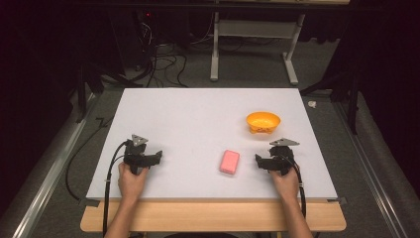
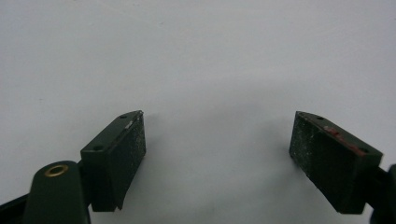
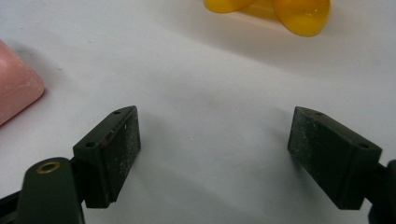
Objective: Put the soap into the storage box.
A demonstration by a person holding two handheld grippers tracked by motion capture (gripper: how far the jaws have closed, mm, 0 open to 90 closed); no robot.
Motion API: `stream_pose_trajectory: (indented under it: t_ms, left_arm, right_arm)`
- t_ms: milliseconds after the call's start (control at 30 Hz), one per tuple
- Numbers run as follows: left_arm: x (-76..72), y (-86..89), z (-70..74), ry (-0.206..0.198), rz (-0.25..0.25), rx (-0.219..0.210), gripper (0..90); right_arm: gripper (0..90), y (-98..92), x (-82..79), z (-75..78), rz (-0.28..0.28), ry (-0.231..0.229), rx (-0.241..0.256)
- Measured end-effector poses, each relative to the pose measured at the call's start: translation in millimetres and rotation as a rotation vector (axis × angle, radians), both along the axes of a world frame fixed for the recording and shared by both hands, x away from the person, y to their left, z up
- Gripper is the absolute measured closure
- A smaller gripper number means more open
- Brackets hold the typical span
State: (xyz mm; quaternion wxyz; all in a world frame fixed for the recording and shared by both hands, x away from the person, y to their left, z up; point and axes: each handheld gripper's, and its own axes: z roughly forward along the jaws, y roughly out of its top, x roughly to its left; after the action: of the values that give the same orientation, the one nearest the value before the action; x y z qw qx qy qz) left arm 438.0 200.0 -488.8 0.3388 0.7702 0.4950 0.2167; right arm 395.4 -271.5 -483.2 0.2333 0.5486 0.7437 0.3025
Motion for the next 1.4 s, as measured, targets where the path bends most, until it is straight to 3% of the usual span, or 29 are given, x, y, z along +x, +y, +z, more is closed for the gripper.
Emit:
stream_pose_trajectory:
  t_ms: [1267, 1400]
  left_arm:
    - [0.3, 0.2, -0.1, 0.0, 0.001, -0.002, 18.7]
    - [0.4, 0.2, -0.1, 0.0, 0.001, -0.002, 18.7]
  right_arm:
    - [17.6, 0.6, 0.4, 0.6, -0.002, 0.005, 0.0]
    - [14.4, 1.4, 1.0, 1.4, -0.001, 0.014, 0.002]
